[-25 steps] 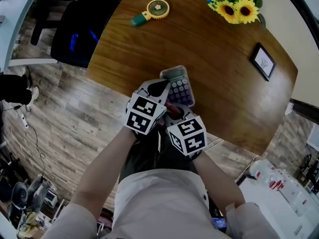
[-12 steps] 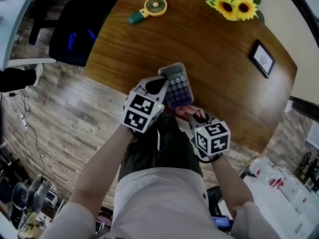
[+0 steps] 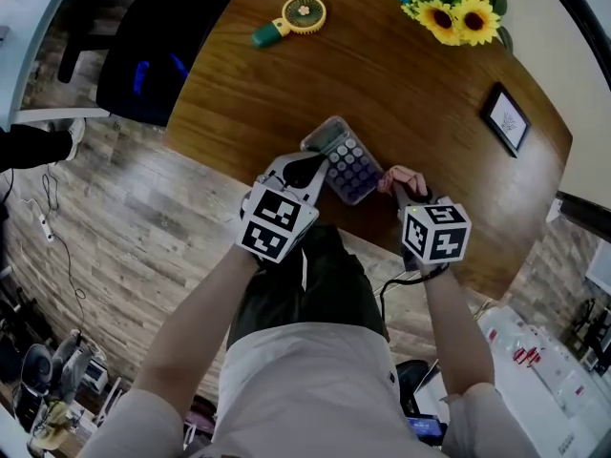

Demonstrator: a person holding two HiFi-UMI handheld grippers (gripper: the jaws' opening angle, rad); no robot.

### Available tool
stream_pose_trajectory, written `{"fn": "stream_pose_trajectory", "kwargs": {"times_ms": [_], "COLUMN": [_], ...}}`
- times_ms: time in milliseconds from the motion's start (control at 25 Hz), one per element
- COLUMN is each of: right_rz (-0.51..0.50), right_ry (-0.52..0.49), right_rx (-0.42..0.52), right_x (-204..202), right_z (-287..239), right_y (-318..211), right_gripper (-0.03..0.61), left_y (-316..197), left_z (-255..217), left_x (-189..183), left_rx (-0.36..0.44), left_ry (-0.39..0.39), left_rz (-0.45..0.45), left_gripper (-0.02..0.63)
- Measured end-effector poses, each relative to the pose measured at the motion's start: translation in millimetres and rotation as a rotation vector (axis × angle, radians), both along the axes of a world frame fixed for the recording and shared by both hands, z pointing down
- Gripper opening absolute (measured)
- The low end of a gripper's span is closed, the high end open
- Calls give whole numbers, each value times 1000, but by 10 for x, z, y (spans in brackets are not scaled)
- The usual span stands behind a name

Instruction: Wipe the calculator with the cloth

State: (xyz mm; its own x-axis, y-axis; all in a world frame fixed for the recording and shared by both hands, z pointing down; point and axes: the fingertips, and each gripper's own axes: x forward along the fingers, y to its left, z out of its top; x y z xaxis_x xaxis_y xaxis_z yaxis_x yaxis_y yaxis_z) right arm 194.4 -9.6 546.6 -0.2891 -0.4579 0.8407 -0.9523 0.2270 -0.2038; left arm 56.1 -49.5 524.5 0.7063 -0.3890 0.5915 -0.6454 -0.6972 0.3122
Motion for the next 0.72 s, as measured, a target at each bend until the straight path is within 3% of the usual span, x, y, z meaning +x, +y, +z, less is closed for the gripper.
{"fn": "stream_pose_trajectory", "kwargs": {"times_ms": [360, 600, 720], "right_rz": [-104, -312, -359], "right_ry": [134, 285, 331], "right_rx": [56, 31, 42], "right_x": [-9, -135, -201], "right_z": [-30, -26, -22], "right_y": [-772, -1053, -1184], "right_gripper": [25, 26, 26], "left_y": [-38, -40, -33], "left_z": [0, -6, -17], "left_x": [-21, -8, -1], "left_rx": [-1, 44, 70], "left_ry": [19, -5, -29], "left_rz": [-37, -37, -11], "left_gripper": [2, 2, 2]}}
